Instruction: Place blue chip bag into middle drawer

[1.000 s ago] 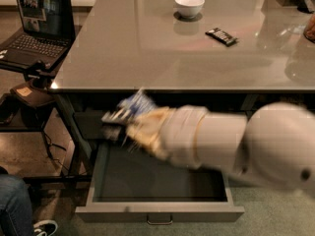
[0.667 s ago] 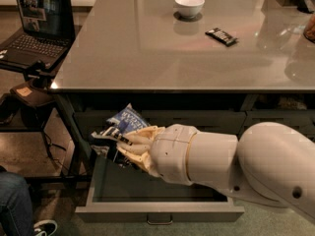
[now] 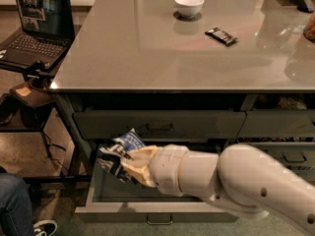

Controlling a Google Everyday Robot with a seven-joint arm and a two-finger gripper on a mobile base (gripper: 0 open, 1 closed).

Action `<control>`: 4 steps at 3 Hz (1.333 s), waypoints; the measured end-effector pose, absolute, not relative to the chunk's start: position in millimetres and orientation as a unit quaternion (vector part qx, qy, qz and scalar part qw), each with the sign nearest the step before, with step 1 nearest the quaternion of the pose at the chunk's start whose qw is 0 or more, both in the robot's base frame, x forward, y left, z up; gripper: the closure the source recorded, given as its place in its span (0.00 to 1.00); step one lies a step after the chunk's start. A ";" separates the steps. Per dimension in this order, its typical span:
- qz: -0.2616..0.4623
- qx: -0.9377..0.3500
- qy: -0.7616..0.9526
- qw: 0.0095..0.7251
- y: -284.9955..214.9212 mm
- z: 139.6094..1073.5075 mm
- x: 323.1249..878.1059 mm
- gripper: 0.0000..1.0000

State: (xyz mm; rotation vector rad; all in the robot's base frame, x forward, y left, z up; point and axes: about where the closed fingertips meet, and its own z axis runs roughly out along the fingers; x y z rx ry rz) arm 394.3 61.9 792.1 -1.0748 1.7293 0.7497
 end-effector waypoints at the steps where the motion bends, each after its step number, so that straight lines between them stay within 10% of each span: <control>1: 0.313 -0.381 0.745 0.449 40.5 730.1 388.3 1.00; 4: 0.285 -0.319 0.784 0.450 -15.6 662.6 430.9 1.00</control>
Offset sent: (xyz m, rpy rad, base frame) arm -0.0059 -0.0148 -0.0557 0.0210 0.0958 -0.0771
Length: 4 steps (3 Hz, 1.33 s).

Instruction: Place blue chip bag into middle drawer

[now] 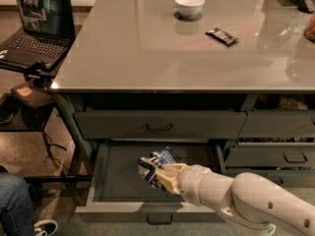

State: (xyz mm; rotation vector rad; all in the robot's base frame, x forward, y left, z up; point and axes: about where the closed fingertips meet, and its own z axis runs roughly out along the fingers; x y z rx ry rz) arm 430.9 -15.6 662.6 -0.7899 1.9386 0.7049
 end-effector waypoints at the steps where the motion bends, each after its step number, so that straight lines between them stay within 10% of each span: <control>1: 0.229 -0.271 0.807 0.471 -68.1 628.0 460.6 1.00; 4: 0.214 -0.240 0.829 0.457 -79.0 570.3 512.0 1.00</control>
Offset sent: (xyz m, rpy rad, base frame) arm 0.0231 -0.0403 -0.0273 -0.0330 -0.0162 -0.1173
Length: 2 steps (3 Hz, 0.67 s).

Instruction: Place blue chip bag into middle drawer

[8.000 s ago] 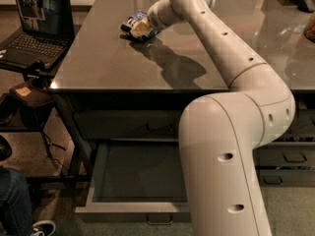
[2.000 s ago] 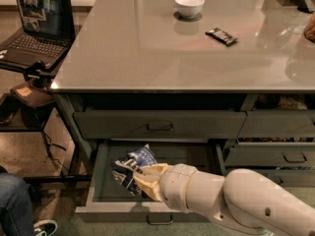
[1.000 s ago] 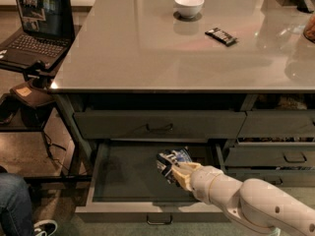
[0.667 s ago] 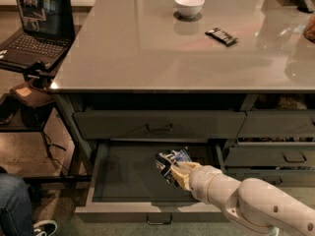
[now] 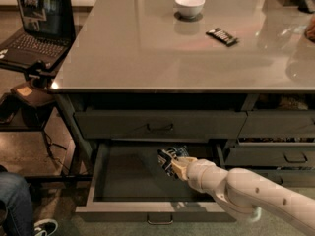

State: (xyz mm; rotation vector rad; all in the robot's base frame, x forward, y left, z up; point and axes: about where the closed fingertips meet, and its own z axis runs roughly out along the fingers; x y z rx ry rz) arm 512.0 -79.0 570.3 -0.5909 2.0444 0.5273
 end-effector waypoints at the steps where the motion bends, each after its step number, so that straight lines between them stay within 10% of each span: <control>1: 0.192 -0.208 0.845 0.455 -97.9 529.5 549.1 1.00; 2: 0.175 -0.190 0.854 0.451 -111.7 505.2 565.3 1.00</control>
Offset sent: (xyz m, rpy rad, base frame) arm 0.0720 -0.0527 -0.0941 -0.0557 0.0527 -0.1919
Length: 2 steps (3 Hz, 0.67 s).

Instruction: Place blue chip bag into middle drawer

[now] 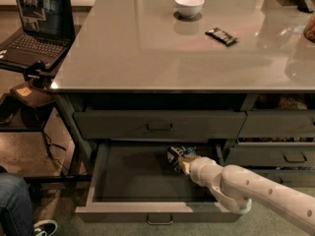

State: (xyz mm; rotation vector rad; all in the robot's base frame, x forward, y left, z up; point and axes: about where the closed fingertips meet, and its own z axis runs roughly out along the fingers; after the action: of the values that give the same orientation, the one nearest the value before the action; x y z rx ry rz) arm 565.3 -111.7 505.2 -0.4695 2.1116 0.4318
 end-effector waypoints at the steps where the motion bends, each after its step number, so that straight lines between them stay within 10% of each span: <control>1: 0.179 -0.191 0.859 0.440 -119.2 494.8 557.4 1.00; 2: 0.200 -0.180 0.862 0.430 -131.7 488.8 543.1 1.00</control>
Offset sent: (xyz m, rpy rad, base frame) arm -0.0412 -0.0393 -0.0225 0.0918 0.0921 0.0094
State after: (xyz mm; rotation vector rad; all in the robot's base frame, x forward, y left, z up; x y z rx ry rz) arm 543.1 -131.7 488.8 -0.4499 2.1501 0.4985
